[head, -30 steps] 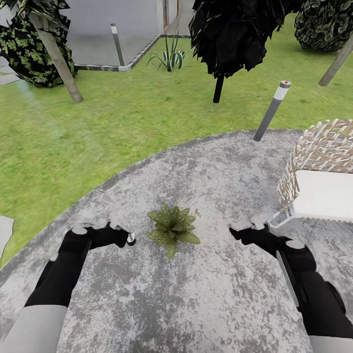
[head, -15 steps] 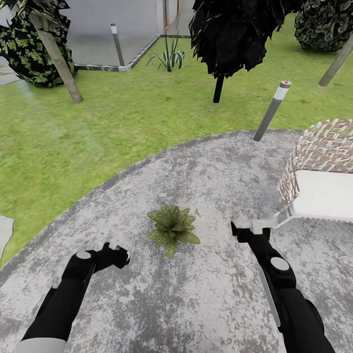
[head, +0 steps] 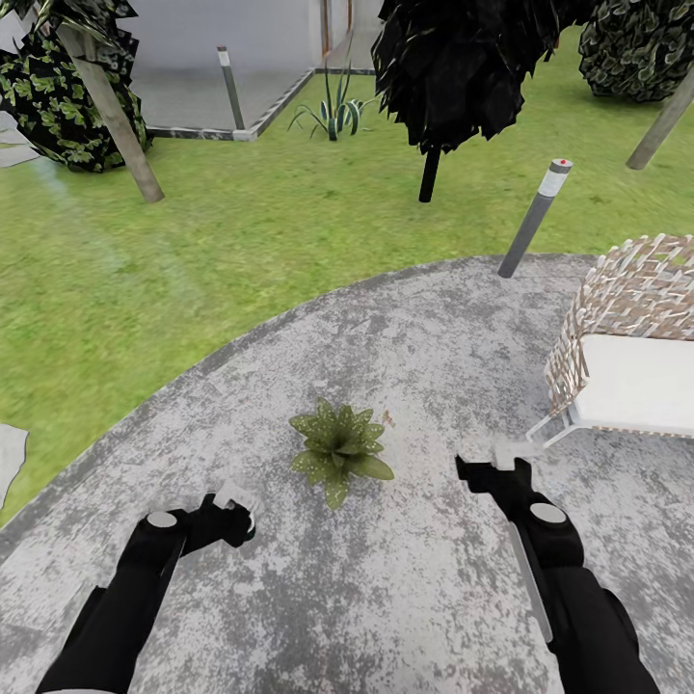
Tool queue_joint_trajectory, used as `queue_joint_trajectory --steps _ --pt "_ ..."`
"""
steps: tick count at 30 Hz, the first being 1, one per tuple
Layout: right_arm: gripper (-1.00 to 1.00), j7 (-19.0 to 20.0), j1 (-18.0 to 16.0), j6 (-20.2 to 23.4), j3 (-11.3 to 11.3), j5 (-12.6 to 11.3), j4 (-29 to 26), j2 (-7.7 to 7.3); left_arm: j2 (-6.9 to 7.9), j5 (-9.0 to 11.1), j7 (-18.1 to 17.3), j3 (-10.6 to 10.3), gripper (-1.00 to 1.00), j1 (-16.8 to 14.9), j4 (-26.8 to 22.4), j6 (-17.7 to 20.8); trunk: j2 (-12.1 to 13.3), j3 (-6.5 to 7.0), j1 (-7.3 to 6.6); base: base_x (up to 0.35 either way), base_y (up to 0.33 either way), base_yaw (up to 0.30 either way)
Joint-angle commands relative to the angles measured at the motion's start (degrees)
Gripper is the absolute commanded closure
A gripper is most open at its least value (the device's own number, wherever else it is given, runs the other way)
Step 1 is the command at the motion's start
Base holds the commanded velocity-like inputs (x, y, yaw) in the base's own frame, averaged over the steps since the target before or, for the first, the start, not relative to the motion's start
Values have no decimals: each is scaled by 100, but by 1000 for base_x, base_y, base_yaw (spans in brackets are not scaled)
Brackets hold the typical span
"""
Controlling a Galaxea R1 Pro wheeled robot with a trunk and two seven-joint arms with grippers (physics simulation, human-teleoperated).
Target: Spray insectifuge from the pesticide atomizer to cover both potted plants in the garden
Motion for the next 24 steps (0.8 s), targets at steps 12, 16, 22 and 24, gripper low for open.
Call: queue_joint_trajectory --steps 12,16,22,24 --pt "-100 33 -3 33 -24 46 -16 -1 -24 -25 -45 -40 100 33 -10 -19 -3 55 0 0 0 0" --pt "-100 33 -3 33 -20 48 -13 -1 -45 -25 -52 -52 100 34 -10 -17 -3 92 0 0 0 0" --pt "-100 33 -3 33 -26 50 -13 -1 -167 -25 -54 -50 100 34 -14 -18 -3 147 0 0 0 0" --pt "-100 33 -3 33 -27 48 -13 -1 -170 -27 -54 -50 100 34 -14 -19 -3 166 0 0 0 0"
